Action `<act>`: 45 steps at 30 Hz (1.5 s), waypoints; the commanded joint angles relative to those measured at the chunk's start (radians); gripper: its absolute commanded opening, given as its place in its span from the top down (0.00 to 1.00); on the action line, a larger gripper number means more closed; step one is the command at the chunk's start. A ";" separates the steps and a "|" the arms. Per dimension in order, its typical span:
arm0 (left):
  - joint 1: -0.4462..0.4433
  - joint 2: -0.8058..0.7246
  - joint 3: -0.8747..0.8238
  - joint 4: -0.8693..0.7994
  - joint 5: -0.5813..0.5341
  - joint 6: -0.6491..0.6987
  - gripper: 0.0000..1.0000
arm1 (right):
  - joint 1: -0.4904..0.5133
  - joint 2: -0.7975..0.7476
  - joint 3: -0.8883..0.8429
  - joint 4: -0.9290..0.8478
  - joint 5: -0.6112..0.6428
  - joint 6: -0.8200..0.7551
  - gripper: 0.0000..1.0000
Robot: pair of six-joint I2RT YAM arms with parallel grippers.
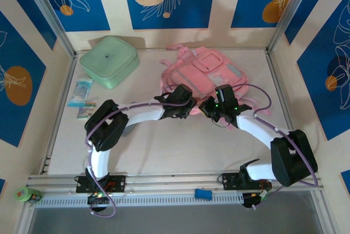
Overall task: Pack the student bag
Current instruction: Zip the student bag at the center of the table.
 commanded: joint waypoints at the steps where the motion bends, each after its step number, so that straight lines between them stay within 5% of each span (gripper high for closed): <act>1: 0.009 0.014 0.025 -0.082 -0.096 0.039 0.70 | 0.003 -0.010 0.021 -0.002 0.014 -0.038 1.00; 5: 0.039 0.002 0.045 -0.139 -0.121 0.116 1.00 | -0.031 -0.037 -0.020 -0.010 0.013 -0.022 1.00; 14: 0.162 -0.142 -0.050 -0.099 -0.179 0.287 1.00 | -0.249 -0.093 -0.113 -0.025 -0.069 -0.069 1.00; 20: 0.258 -0.168 -0.087 -0.060 -0.116 0.371 1.00 | -0.392 -0.076 -0.098 -0.051 -0.132 -0.120 1.00; 26: 0.312 -0.137 -0.073 -0.052 -0.071 0.410 1.00 | -0.339 -0.094 -0.045 -0.117 -0.126 -0.141 1.00; 34: 0.344 -0.147 -0.053 -0.066 -0.069 0.455 1.00 | -0.392 -0.045 -0.036 -0.137 -0.179 -0.122 0.97; 40: 0.351 -0.130 -0.020 -0.058 -0.051 0.474 1.00 | -0.257 -0.119 0.040 -0.189 -0.078 -0.188 0.83; 45: 0.347 -0.121 -0.006 -0.027 -0.017 0.471 1.00 | -0.245 -0.143 0.050 -0.213 -0.061 -0.240 0.75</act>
